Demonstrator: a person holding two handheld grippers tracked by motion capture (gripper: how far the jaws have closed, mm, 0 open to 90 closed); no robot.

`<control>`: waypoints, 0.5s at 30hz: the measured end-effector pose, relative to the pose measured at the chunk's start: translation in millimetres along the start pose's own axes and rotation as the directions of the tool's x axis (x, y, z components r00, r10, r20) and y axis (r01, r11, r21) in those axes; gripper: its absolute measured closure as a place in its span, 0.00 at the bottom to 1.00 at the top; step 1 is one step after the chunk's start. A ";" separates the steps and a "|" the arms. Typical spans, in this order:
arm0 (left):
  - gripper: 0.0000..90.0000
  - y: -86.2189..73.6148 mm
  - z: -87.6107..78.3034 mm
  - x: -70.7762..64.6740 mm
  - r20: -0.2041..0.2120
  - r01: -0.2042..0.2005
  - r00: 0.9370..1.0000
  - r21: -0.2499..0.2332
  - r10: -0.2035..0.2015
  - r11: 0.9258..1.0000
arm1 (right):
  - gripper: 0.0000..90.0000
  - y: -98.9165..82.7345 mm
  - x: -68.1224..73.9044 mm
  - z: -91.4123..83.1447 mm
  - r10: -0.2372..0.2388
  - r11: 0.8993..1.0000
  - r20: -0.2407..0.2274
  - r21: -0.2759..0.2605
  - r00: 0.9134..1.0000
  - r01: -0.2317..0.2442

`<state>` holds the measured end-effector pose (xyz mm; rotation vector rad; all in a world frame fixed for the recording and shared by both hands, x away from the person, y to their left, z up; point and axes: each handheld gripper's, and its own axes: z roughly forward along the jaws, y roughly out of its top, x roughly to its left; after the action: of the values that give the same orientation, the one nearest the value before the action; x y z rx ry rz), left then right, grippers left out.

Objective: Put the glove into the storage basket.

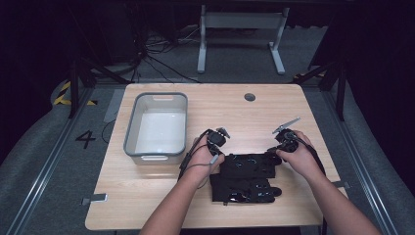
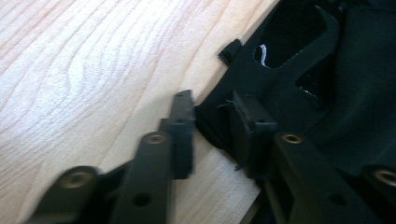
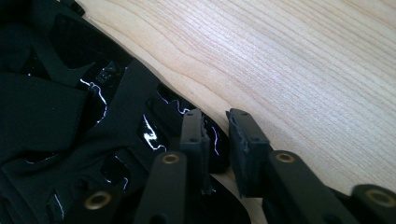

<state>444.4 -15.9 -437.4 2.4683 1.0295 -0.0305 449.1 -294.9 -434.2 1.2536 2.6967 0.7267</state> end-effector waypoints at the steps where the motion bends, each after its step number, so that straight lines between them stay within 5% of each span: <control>1: 0.87 -0.2 0.3 -0.1 -0.002 -0.002 1.000 -0.003 0.002 1.000 | 0.89 0.4 0.5 0.1 0.003 1.000 0.001 0.002 1.000 -0.003; 7: 0.95 -1.0 -5.0 -3.9 -0.006 -0.028 1.000 -0.020 0.028 0.999 | 0.96 0.0 3.4 -4.9 0.001 1.000 -0.002 -0.002 1.000 -0.001; 15: 0.96 -8.1 -45.1 -9.0 0.030 -0.048 0.998 -0.131 0.052 0.990 | 0.96 -3.6 10.8 -50.0 0.016 0.990 -0.075 -0.136 0.997 -0.026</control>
<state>425.5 2.2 -398.7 2.3661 0.9250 0.0113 426.1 -308.1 -390.3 1.2485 2.6409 0.9616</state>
